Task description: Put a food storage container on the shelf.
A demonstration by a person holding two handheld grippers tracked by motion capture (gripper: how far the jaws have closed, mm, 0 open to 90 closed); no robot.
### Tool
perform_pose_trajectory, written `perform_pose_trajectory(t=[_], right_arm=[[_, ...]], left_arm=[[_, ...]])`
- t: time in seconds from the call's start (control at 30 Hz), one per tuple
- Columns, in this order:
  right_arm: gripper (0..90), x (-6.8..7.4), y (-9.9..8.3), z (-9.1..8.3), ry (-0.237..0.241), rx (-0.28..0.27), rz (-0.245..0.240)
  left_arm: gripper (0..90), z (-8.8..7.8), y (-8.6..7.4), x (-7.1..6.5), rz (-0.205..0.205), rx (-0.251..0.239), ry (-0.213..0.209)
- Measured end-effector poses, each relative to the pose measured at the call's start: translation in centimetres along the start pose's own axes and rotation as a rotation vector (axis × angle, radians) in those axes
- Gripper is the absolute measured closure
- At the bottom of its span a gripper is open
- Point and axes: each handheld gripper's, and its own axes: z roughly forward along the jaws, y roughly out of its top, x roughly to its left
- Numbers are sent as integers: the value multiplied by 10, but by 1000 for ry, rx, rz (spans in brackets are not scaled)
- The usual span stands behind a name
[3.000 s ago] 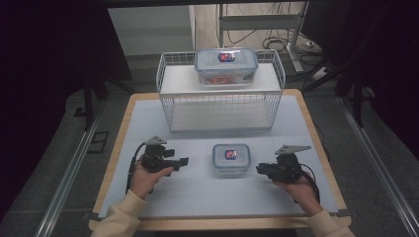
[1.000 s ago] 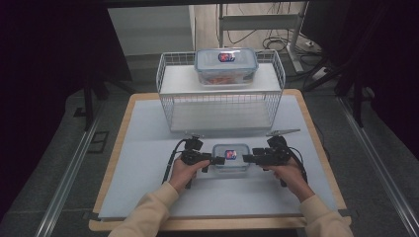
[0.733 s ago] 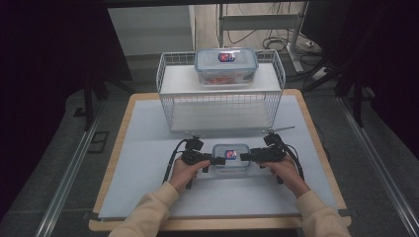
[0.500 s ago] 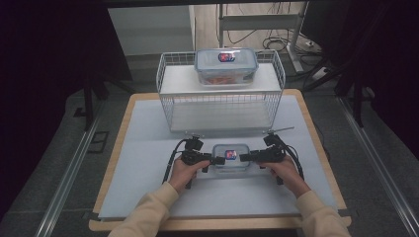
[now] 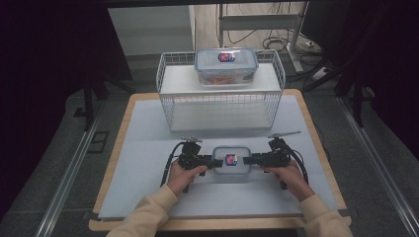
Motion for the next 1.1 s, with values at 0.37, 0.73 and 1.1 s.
perform_pose_trajectory(t=[0.37,0.73,1.1], right_arm=[[532,2,-8,-5,25,-3,-11],[534,6,-10,-5,11,-26,11],[534,10,-9,-6,-7,-38,-5]], left_arm=[[471,-2,-4,-4,38,-15,4],[482,-4,-8,-9,49,-34,23],[490,-5,-8,-12,53,-41,41]])
